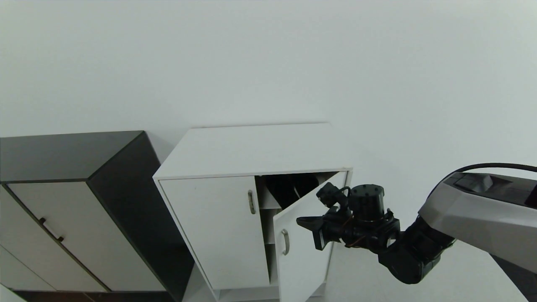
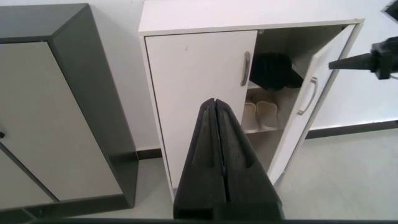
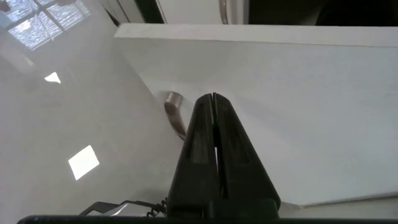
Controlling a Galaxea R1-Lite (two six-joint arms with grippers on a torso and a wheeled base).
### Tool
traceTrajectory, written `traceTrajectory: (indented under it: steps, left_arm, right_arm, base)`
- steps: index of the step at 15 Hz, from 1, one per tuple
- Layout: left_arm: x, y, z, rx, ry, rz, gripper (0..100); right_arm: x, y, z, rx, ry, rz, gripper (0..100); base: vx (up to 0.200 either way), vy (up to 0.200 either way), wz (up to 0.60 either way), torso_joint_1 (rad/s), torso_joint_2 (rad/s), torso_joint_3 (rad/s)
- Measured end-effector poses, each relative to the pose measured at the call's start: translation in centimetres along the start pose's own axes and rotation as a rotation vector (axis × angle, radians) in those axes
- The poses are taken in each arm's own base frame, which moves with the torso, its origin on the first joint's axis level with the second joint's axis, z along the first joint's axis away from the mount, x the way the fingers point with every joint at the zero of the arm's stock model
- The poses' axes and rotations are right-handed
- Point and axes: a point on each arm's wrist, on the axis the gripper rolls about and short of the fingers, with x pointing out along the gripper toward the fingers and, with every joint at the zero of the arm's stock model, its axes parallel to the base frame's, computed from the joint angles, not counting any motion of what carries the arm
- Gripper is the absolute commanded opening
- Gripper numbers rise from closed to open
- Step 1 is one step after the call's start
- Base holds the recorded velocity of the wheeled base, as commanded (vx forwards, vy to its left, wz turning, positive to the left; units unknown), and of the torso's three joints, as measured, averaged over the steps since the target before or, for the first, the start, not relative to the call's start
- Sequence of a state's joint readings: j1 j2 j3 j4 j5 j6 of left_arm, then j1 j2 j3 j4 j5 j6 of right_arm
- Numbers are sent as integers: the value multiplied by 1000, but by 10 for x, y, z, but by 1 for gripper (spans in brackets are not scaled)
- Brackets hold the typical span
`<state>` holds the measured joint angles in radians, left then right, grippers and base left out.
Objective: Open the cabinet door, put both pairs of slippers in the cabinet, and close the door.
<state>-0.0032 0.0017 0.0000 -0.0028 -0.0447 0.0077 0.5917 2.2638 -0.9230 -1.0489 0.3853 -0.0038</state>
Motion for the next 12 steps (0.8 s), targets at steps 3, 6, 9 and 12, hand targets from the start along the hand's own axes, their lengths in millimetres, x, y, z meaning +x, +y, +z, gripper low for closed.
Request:
traceTrajectory:
  steps: [3,6,9,12]
  left_arm:
    - [0,0,0,0,0,0,0]
    - [0,0,0,0,0,0,0]
    - [0,0,0,0,0,0,0]
    - [0,0,0,0,0,0,0]
  right_arm:
    - [9,-11,4,32,1,-26,0]
    - [16,-20,8,34,-23,-60,0]
    - [23,-32,10,45,-13,-84,0]
    - [28,-45,13,45,-30,-105,0]
  base:
    - [0,0,0,0,0,0]
    - [0,0,0,0,0,0]
    - [0,0,0,0,0,0]
    - [0,0,0,0,0,0]
